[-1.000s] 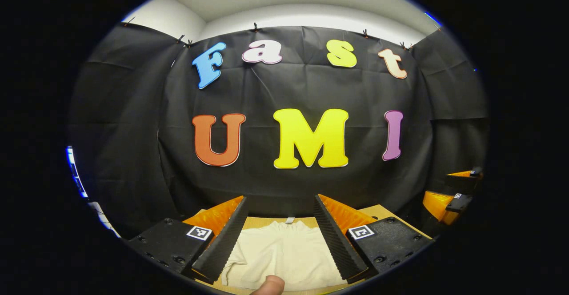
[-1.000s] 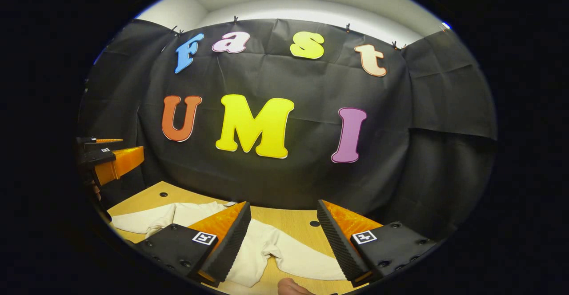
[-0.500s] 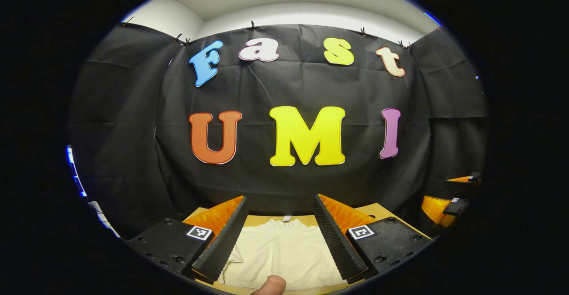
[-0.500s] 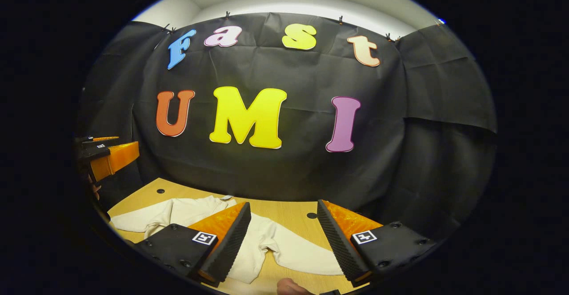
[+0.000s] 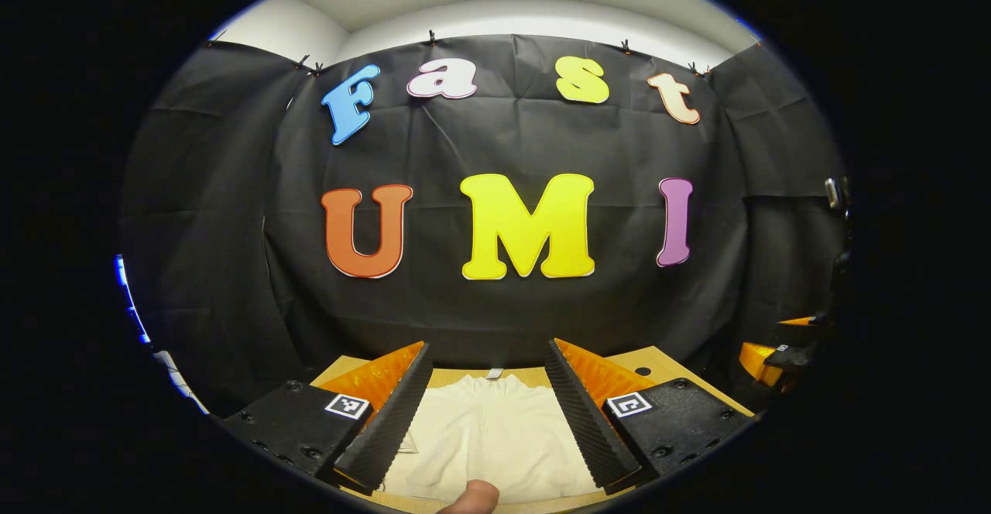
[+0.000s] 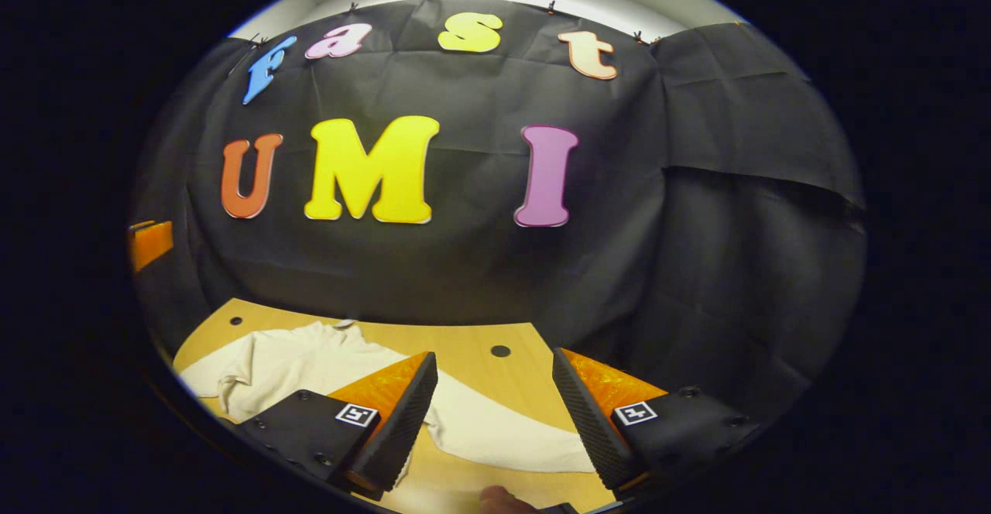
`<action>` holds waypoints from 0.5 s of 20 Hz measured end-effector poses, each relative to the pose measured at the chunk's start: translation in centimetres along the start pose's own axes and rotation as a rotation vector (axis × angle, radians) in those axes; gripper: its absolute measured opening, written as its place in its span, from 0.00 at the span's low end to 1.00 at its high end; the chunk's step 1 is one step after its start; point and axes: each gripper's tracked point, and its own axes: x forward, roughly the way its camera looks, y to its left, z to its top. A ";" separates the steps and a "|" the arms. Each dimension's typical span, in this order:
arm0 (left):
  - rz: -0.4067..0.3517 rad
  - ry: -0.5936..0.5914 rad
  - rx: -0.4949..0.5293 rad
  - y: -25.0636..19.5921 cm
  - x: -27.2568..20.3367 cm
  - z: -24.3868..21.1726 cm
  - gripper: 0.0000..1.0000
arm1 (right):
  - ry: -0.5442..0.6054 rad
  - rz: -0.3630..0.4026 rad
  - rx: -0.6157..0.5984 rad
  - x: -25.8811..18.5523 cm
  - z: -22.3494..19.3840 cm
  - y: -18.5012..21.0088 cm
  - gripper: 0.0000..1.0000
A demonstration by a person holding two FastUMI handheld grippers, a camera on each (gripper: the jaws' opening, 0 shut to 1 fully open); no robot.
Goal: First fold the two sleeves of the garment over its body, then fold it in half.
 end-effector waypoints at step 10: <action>0.052 0.060 0.033 -1.2 0.2 -1.7 0.95 | 0.351 -0.269 0.088 7.2 -16.5 -13.0 0.94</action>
